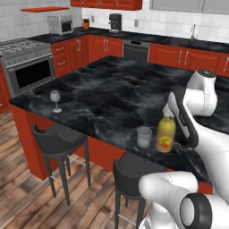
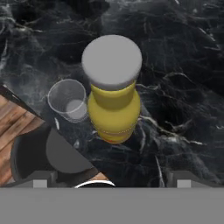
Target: There is a wine glass and glass cup on the dining counter. Place the wine bottle next to the wine glass and the juice bottle next to the glass cup.
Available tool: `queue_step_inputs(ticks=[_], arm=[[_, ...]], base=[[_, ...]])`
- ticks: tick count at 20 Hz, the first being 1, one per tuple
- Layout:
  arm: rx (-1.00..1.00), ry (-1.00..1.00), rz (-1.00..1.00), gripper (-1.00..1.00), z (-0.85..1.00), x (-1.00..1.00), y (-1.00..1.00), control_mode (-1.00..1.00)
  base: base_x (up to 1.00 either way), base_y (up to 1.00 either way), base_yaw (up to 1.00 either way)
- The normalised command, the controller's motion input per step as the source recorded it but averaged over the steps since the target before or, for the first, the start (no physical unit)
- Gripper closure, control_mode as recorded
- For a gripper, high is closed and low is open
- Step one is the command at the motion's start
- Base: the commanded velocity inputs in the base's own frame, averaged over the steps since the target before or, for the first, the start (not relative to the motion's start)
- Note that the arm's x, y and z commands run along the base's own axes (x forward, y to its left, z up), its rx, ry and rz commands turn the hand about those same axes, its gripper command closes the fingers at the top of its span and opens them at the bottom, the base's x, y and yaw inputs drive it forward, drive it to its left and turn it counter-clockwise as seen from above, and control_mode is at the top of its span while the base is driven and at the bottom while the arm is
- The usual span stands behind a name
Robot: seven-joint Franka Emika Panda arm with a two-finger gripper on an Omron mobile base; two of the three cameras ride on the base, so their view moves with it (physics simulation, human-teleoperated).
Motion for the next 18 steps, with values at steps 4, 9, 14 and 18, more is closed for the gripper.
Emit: queue_step_inputs(ticks=[4, 9, 14, 18], arm=[[-0.02, -0.09, -0.02, -1.00, 0.00, -0.49, 0.00, -1.00], [-0.01, -0.06, -0.11, -1.00, 0.00, -0.49, 0.00, -1.00], [0.00, -0.04, -0.09, -1.00, 0.00, -0.37, 0.00, -1.00], [-0.02, 0.00, -0.06, -1.00, 0.02, -0.20, 0.00, -1.00]], base=[[0.00, 0.00, 0.00], [0.00, 0.00, 0.00], [0.00, 0.00, 0.00], [0.00, 0.00, 0.00]])
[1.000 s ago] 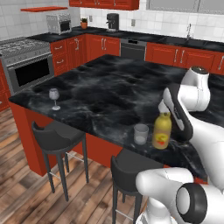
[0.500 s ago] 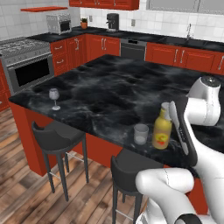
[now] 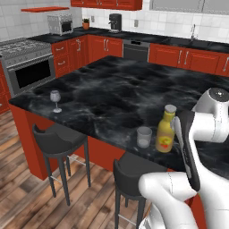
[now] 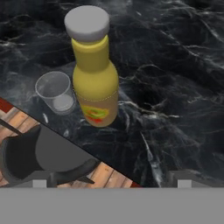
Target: There is a wine glass and glass cup on the dining counter. Place the wine bottle next to the wine glass and the juice bottle next to the glass cup.
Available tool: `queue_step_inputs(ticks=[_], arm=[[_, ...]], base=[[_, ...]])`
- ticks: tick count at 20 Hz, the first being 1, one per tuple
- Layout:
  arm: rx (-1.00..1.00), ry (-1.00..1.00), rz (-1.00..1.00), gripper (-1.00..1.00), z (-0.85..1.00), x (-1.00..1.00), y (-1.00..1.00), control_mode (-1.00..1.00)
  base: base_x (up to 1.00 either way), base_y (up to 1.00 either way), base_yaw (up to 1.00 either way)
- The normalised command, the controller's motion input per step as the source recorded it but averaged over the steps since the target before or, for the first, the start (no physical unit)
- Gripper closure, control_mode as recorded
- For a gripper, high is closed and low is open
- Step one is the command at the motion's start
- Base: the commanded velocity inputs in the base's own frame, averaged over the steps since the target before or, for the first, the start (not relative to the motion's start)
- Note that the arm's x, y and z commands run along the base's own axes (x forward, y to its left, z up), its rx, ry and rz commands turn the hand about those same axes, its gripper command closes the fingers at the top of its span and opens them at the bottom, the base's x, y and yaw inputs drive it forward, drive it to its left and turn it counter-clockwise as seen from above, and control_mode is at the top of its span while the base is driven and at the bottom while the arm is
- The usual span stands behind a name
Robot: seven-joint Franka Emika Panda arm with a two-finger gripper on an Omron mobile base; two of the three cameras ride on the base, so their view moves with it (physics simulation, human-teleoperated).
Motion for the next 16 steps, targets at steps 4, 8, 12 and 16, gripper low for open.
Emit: queue_step_inputs(ticks=[4, 8, 12, 16], arm=[[-0.02, -0.03, 0.00, -1.00, 0.02, -0.02, 0.00, -1.00], [0.00, 0.00, 0.00, -1.00, 0.00, 0.00, 0.00, -1.00], [0.00, 0.00, 0.00, -1.00, 0.00, 0.00, 0.00, -1.00], [0.00, 0.00, 0.00, -1.00, 0.00, 0.00, 0.00, 1.00]], base=[[0.00, 0.00, 0.00], [0.00, 0.00, 0.00], [0.00, 0.00, 0.00], [0.00, 0.00, 0.00]])
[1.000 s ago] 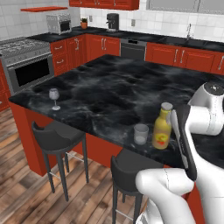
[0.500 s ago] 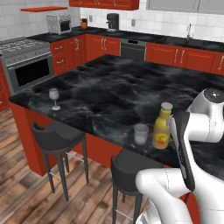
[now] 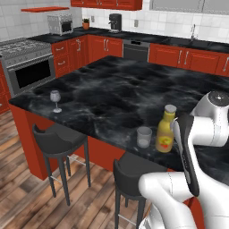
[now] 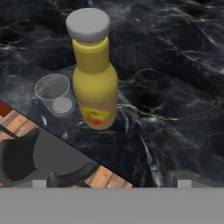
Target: There is a wine glass and glass cup on the dining counter. Place the wine bottle next to the wine glass and the juice bottle next to the glass cup.
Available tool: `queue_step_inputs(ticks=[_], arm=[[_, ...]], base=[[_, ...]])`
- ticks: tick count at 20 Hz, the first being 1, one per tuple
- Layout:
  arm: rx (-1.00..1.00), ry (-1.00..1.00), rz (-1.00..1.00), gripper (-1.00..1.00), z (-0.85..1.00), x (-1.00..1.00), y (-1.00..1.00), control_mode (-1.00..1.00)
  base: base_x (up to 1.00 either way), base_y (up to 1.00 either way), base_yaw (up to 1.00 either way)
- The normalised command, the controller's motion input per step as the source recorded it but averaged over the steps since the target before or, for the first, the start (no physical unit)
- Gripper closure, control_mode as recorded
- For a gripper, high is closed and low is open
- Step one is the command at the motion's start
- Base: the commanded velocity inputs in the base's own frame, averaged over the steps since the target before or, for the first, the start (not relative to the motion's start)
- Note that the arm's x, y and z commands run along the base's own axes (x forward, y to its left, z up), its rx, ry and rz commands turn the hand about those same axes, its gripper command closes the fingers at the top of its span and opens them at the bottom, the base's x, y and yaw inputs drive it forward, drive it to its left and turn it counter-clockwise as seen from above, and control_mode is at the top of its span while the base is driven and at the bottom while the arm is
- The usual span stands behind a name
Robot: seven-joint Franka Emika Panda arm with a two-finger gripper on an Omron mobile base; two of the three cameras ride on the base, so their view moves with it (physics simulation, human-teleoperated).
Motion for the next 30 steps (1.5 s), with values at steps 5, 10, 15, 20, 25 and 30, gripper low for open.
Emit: queue_step_inputs(ticks=[5, 10, 15, 20, 25, 30], arm=[[0.00, 0.00, 0.00, -1.00, 0.00, 0.00, 0.00, 1.00], [0.00, 0.00, 0.00, -1.00, 0.00, 0.00, 0.00, 1.00], [0.00, 0.00, 0.00, -1.00, 0.00, 0.00, 0.00, 1.00], [0.00, 0.00, 0.00, -1.00, 0.00, 0.00, 0.00, 1.00], [0.00, 0.00, 0.00, -1.00, 0.00, 0.00, 0.00, 1.00], [0.00, 0.00, 0.00, -1.00, 0.00, 0.00, 0.00, 1.00]], base=[[-0.18, 0.03, -0.02], [-0.45, 0.05, -0.07], [-0.55, 0.10, -0.06], [-0.59, 0.13, -0.05], [-0.64, 0.13, -0.06], [-0.29, 0.09, -0.59]])
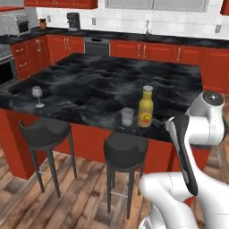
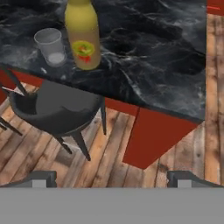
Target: There is a wine glass and glass cup on the dining counter. Place the wine bottle next to the wine glass and the juice bottle next to the glass cup.
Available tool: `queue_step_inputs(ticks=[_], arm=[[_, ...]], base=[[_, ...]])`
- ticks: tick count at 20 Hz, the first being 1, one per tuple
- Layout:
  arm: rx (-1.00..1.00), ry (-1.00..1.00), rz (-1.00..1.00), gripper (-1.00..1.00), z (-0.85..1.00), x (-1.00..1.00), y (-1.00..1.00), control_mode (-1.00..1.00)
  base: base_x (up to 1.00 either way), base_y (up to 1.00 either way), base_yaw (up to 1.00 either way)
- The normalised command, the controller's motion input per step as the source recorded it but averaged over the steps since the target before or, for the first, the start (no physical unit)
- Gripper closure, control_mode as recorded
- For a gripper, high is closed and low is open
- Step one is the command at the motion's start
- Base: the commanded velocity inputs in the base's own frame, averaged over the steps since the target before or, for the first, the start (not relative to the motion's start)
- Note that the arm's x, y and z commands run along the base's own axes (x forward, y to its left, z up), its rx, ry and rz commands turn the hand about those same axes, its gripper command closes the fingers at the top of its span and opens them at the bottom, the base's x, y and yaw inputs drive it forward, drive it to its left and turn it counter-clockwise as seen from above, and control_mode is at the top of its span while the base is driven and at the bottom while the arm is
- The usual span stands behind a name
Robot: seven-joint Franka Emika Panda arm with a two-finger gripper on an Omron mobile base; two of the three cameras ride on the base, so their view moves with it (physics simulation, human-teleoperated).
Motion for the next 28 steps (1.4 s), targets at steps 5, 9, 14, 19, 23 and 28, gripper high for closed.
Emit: queue_step_inputs(ticks=[5, 9, 14, 19, 23, 28], arm=[[0.00, 0.00, 0.00, -1.00, 0.00, 0.00, 0.00, 1.00], [0.00, 0.00, 0.00, -1.00, 0.00, 0.00, 0.00, 1.00], [0.00, 0.00, 0.00, -1.00, 0.00, 0.00, 0.00, 1.00], [0.00, 0.00, 0.00, -1.00, 0.00, 0.00, 0.00, 1.00], [0.00, 0.00, 0.00, -1.00, 0.00, 0.00, 0.00, 1.00], [0.00, 0.00, 0.00, -1.00, 0.00, 0.00, 0.00, 1.00]], base=[[-0.02, 0.05, -0.90], [-0.02, 0.03, -0.90], [-0.03, 0.02, -0.91], [-0.05, 0.00, -0.88], [0.16, -0.18, -0.08], [0.42, -0.32, 0.13]])
